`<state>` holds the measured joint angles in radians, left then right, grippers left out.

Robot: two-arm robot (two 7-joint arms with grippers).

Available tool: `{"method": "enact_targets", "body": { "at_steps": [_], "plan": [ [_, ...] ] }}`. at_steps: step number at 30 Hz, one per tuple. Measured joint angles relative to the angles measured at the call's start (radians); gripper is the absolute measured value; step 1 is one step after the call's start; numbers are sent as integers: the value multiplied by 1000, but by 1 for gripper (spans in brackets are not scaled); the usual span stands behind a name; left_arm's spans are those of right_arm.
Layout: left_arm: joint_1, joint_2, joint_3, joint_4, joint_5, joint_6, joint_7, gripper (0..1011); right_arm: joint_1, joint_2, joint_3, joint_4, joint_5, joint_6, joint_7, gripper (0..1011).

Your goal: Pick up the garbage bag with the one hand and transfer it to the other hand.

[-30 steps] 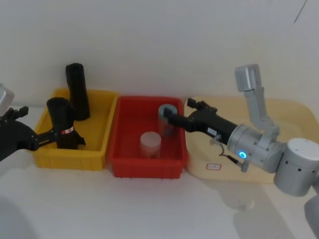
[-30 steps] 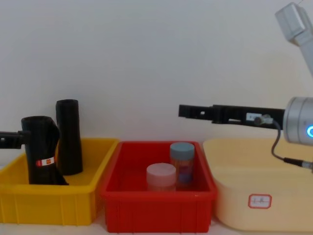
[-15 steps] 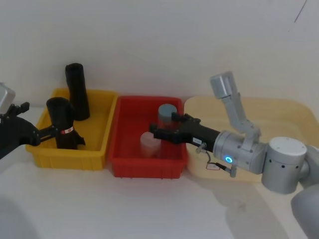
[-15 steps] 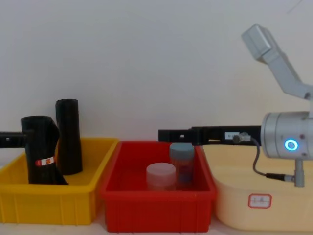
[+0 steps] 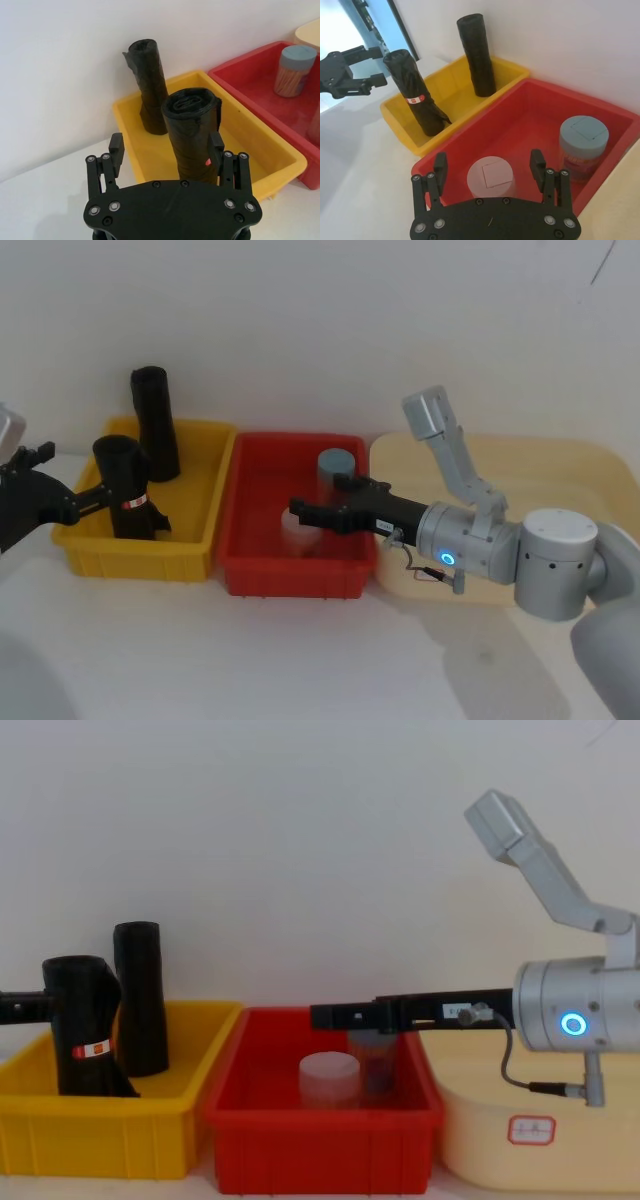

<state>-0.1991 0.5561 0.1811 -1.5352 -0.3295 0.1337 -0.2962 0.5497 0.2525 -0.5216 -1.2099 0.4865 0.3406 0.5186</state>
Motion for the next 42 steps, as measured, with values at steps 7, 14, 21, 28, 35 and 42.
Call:
{"method": "enact_targets", "body": {
  "at_steps": [7, 14, 21, 28, 35, 42],
  "plan": [
    [-27, -23, 0, 49, -4, -9, -15, 1001, 23, -4, -19, 31, -1, 6, 12, 1001],
    [-47, -44, -2, 89, -16, -12, -32, 1001, 41, -9, -33, 63, 1, 12, 26, 1001],
    [-61, -59, -5, 114, -30, -17, -54, 1001, 58, -13, -49, 89, 4, 14, 41, 1001],
    [-72, -70, -3, 131, -49, -25, -78, 1001, 70, -16, -60, 107, 10, 14, 52, 1001],
    [-76, -74, 1, 137, -62, -33, -94, 1001, 74, -16, -67, 112, 15, 14, 56, 1001],
    [-73, -73, 4, 137, -75, -39, -104, 1001, 76, -16, -75, 112, 18, 13, 55, 1001]
  ]
}}
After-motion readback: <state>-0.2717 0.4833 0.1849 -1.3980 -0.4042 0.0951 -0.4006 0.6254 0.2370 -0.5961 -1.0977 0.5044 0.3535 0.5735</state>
